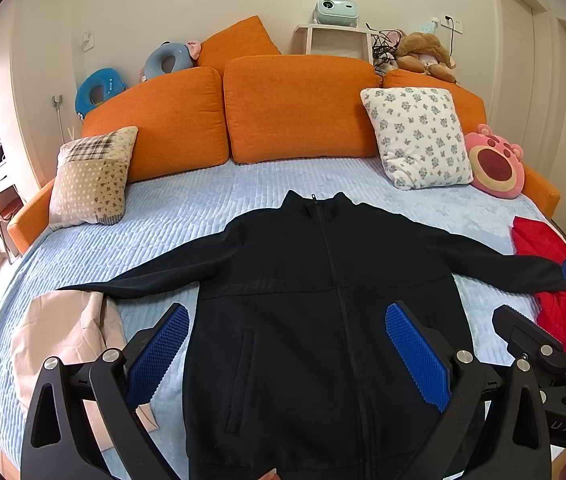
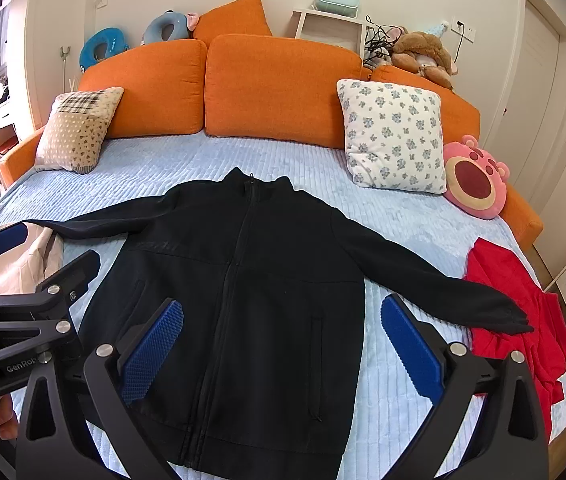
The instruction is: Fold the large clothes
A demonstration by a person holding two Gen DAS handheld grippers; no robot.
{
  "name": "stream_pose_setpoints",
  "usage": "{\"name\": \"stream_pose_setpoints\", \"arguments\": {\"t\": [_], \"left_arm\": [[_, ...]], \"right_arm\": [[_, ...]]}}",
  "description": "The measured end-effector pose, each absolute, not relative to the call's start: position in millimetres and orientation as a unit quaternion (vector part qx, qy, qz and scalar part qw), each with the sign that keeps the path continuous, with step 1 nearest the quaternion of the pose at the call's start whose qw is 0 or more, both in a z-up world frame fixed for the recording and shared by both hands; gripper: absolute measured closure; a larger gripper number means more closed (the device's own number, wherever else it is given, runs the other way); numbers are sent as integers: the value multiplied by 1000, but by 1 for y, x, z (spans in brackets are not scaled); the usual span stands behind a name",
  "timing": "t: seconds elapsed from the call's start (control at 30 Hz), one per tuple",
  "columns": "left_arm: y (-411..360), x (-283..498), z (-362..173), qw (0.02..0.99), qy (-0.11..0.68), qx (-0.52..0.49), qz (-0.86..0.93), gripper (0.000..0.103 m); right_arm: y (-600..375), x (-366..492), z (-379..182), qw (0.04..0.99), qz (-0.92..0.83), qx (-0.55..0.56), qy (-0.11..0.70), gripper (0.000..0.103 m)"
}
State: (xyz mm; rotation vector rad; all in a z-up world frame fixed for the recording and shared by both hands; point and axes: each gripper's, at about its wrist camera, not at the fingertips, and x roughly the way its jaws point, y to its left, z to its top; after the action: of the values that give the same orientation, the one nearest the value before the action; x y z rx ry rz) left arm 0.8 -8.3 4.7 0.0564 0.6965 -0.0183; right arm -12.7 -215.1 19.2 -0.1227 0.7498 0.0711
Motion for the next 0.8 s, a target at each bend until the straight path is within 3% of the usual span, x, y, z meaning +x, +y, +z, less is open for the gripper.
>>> {"name": "stream_pose_setpoints", "arguments": {"t": [0.8], "left_arm": [[-7,-3,6,940,339,31,-13,3]], "right_arm": [[-217,-15,19,929,37,-62,364,5]]}}
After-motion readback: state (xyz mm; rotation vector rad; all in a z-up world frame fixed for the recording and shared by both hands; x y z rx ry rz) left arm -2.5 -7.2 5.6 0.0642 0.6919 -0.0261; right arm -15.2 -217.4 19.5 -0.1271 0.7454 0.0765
